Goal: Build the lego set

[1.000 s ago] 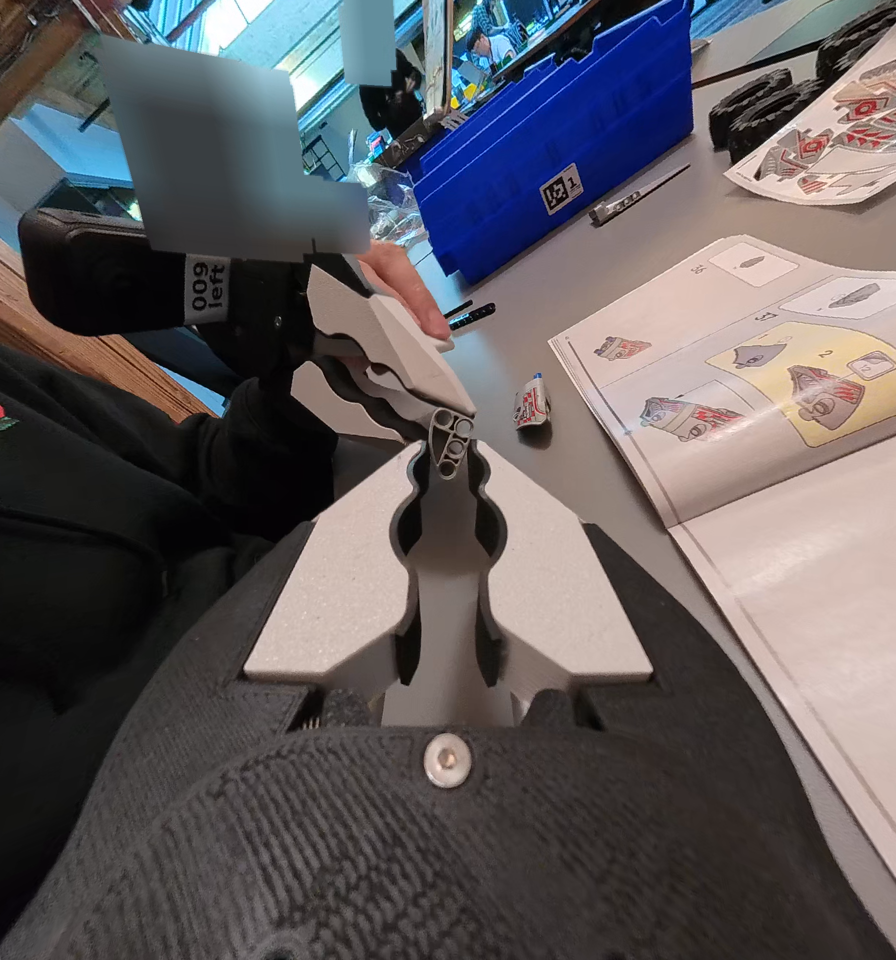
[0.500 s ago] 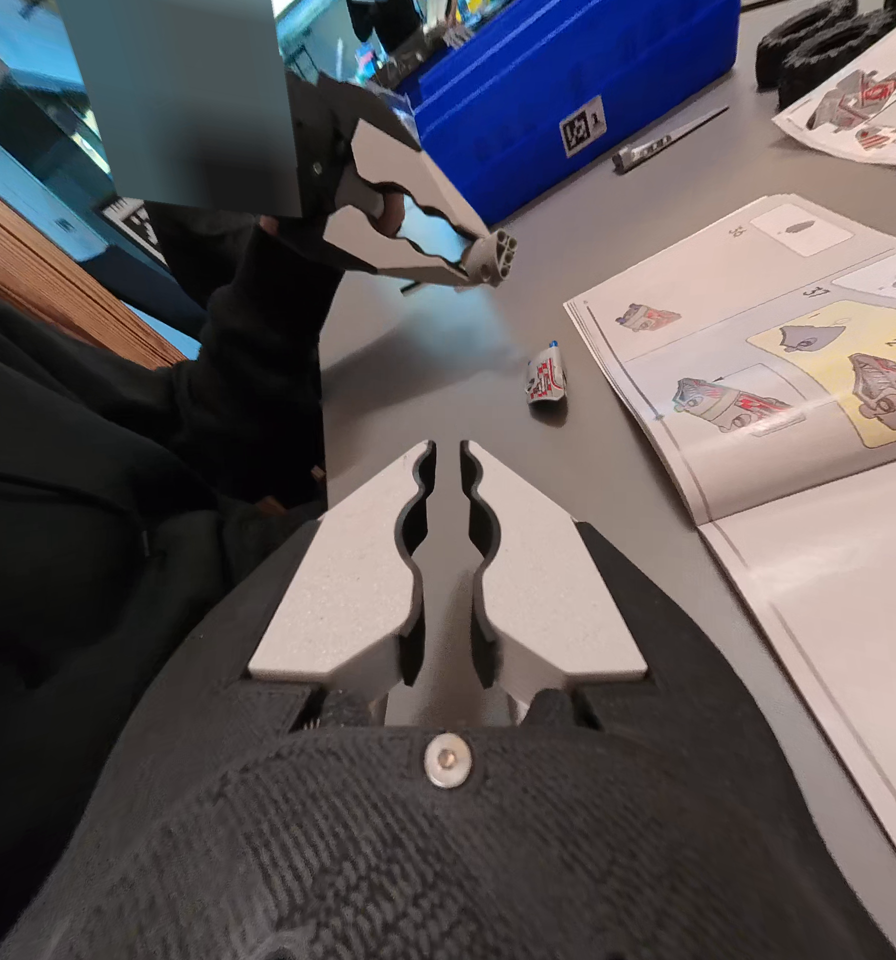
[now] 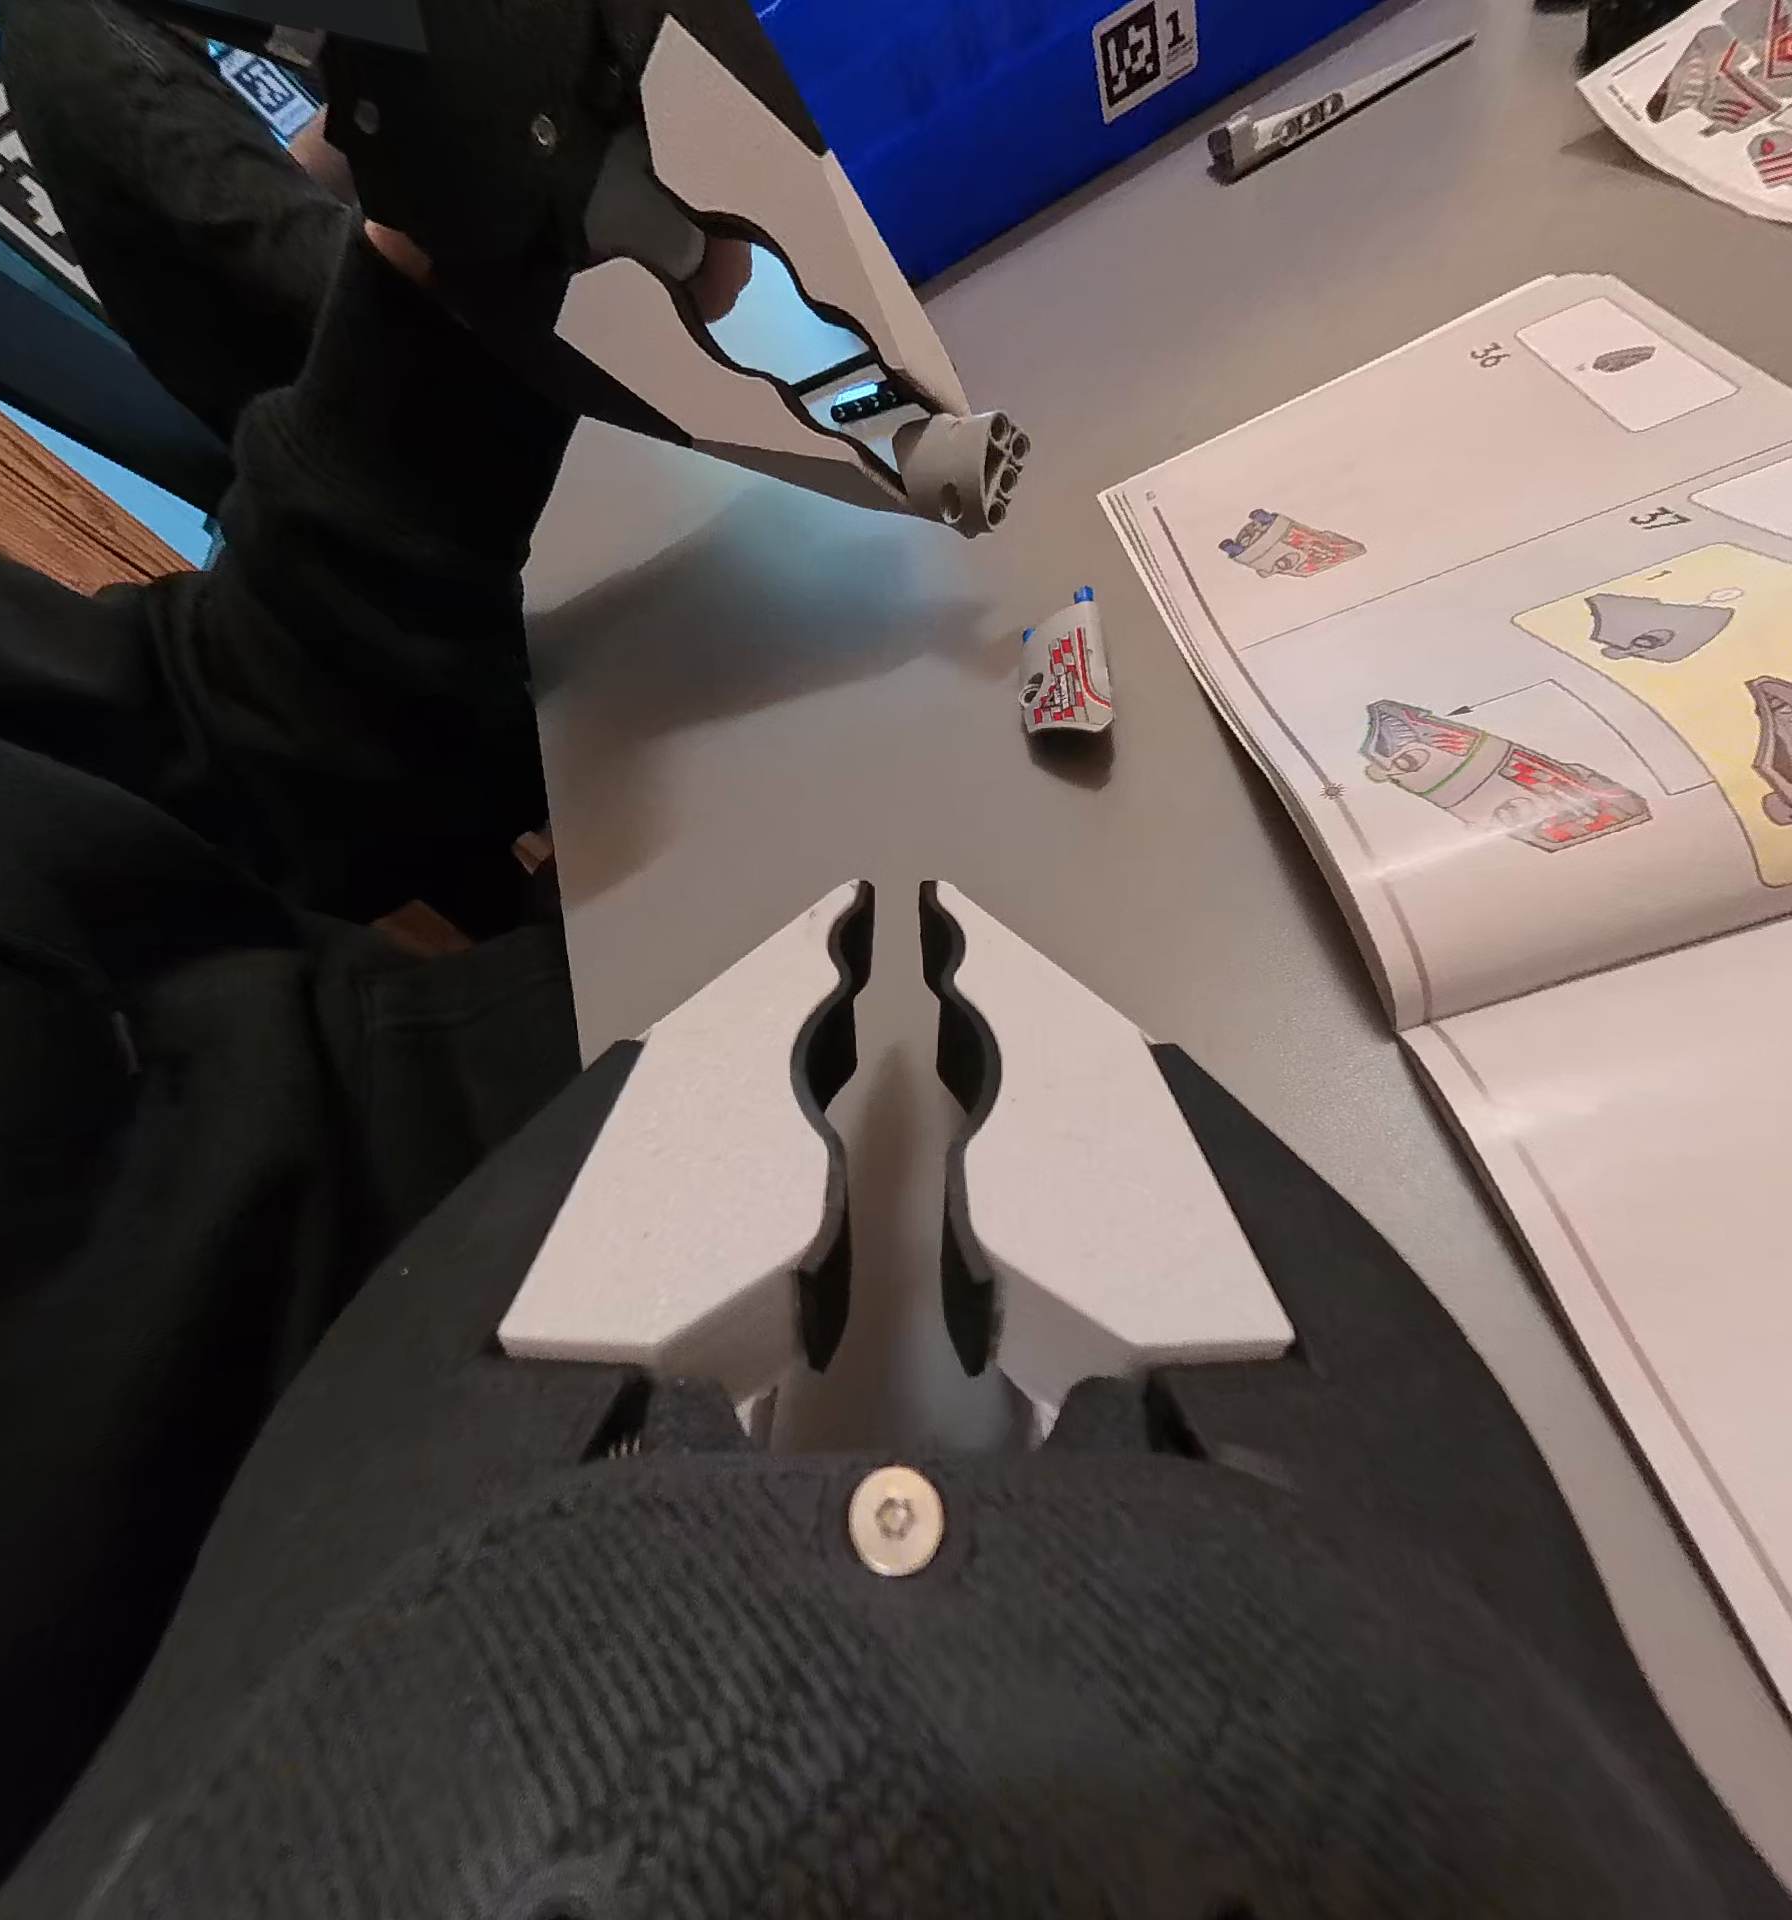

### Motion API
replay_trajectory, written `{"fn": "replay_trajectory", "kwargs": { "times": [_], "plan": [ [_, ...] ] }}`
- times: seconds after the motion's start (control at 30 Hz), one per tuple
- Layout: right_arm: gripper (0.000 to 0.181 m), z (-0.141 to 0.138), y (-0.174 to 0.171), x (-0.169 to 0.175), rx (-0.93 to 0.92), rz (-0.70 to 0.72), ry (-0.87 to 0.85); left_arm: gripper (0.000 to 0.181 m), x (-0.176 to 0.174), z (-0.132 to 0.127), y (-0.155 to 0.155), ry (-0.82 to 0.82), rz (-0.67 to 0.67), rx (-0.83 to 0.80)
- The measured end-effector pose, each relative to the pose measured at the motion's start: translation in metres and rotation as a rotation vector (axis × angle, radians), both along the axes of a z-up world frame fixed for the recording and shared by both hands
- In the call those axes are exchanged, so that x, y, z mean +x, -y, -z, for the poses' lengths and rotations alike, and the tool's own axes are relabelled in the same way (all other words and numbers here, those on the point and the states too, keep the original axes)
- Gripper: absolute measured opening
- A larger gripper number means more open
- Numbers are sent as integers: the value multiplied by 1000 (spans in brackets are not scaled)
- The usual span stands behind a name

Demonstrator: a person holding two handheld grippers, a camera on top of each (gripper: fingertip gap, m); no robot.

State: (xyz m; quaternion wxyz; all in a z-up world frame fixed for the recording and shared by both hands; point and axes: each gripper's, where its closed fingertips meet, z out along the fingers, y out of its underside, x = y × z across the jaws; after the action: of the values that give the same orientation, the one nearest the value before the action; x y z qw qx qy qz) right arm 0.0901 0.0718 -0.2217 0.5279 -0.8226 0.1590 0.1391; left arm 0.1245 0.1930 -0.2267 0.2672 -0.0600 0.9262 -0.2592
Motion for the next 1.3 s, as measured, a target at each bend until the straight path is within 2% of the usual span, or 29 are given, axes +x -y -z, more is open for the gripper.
{"fn": "replay_trajectory", "kwargs": {
  "times": [0.3, 0.6, 0.8, 1.3],
  "plan": [
    [6, 5, -1, 0, -37, 4, 15, 13, 0, 6, -4, -22, -14, 20],
    [4, 6, -1, 3, -41, 24, 7, 13, 7, 23, -13, -96, -98, 26],
    [5, 8, -1, 6, -54, 41, 11, 14, 2, 33, 4, -164, -61, 14],
    [5, 11, -1, 4, -71, 36, 13, 13, -4, 33, 34, -150, 35, 12]
  ]
}}
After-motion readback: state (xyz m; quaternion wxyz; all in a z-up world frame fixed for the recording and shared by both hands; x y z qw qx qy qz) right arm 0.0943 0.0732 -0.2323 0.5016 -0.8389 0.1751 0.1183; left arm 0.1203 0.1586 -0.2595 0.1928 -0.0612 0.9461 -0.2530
